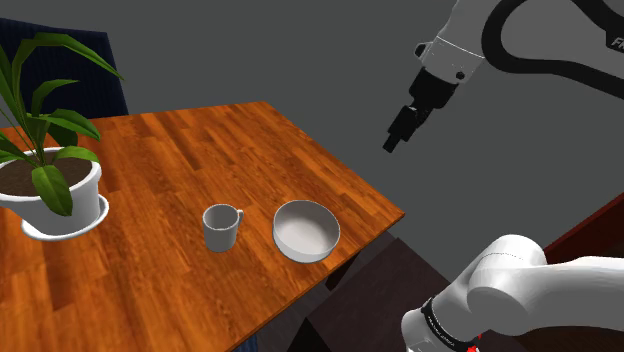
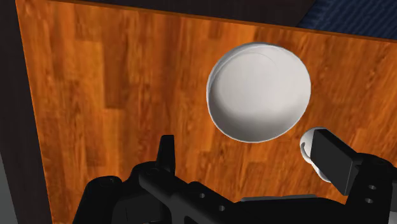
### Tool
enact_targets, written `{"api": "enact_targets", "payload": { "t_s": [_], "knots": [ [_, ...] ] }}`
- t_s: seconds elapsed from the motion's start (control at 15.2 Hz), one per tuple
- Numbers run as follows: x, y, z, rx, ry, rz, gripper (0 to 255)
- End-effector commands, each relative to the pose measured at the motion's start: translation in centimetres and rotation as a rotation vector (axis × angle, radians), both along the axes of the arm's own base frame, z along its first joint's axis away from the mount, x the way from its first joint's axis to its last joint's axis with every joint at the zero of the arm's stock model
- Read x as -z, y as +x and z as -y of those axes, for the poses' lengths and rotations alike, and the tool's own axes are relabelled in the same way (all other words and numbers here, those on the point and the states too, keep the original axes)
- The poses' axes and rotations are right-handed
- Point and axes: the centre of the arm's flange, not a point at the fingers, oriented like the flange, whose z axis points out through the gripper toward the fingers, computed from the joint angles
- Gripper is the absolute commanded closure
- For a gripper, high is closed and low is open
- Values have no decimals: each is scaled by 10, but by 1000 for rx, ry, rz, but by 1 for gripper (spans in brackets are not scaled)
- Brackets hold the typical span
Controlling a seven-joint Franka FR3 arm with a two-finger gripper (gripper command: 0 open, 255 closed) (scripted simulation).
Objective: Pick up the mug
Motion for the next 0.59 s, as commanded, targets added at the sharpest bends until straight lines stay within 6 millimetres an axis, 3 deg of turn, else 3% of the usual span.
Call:
{"api": "enact_targets", "payload": {
  "t_s": [0.0, 0.53],
  "knots": [
    [0, 0, 0, 0, 0, 0, 0],
    [55, 49, -80, -4, -15, -19, 0]
  ]
}}
